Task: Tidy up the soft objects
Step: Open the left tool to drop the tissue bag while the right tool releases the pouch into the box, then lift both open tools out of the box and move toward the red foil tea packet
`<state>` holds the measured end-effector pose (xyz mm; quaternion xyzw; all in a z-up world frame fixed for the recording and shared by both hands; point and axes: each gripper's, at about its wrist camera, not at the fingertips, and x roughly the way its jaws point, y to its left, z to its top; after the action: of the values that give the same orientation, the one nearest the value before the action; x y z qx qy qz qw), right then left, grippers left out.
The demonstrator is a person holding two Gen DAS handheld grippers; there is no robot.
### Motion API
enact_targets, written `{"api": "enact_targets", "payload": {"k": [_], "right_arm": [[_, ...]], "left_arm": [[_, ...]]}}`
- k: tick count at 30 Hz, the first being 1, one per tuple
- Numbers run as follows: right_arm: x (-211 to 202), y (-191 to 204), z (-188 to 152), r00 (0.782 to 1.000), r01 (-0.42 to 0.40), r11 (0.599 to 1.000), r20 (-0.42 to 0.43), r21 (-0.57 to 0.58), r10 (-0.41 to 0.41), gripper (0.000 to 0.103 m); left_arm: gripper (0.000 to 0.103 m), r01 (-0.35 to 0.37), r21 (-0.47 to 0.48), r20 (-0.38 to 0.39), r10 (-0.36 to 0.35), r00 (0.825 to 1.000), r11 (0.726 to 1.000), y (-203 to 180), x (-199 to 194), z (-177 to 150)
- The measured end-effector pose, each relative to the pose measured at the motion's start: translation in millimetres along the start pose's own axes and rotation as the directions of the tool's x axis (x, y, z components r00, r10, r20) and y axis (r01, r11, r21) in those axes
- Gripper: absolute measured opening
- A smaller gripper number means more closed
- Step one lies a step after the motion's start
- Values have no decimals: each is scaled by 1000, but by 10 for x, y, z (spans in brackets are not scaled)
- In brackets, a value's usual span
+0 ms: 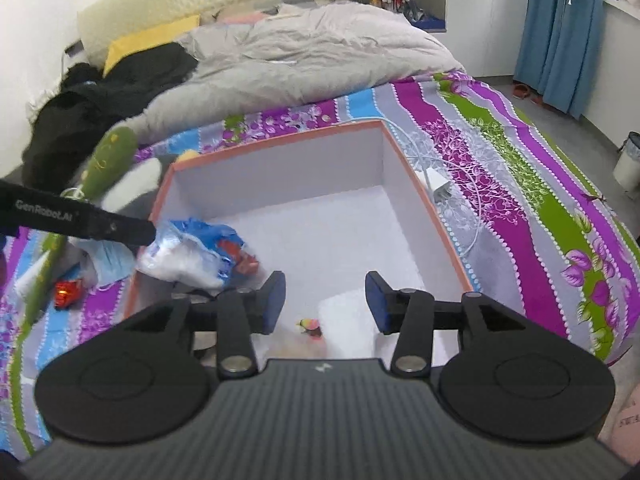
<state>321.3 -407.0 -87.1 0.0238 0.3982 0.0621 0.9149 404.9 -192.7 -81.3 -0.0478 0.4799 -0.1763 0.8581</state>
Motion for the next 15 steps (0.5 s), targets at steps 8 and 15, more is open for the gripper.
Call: {"api": "enact_targets", "payload": {"k": [8,15], "right_arm": [[-349,110,-283,992,-51,998,115,28,47,47],[-657,342,-533,978,-72,997,199,-3,71,47]], "left_arm": [[35,-18,82,103,10,995,996,-41,-378,-240],[35,13,103,173,-31,984,995,-49,-709,-516]]}}
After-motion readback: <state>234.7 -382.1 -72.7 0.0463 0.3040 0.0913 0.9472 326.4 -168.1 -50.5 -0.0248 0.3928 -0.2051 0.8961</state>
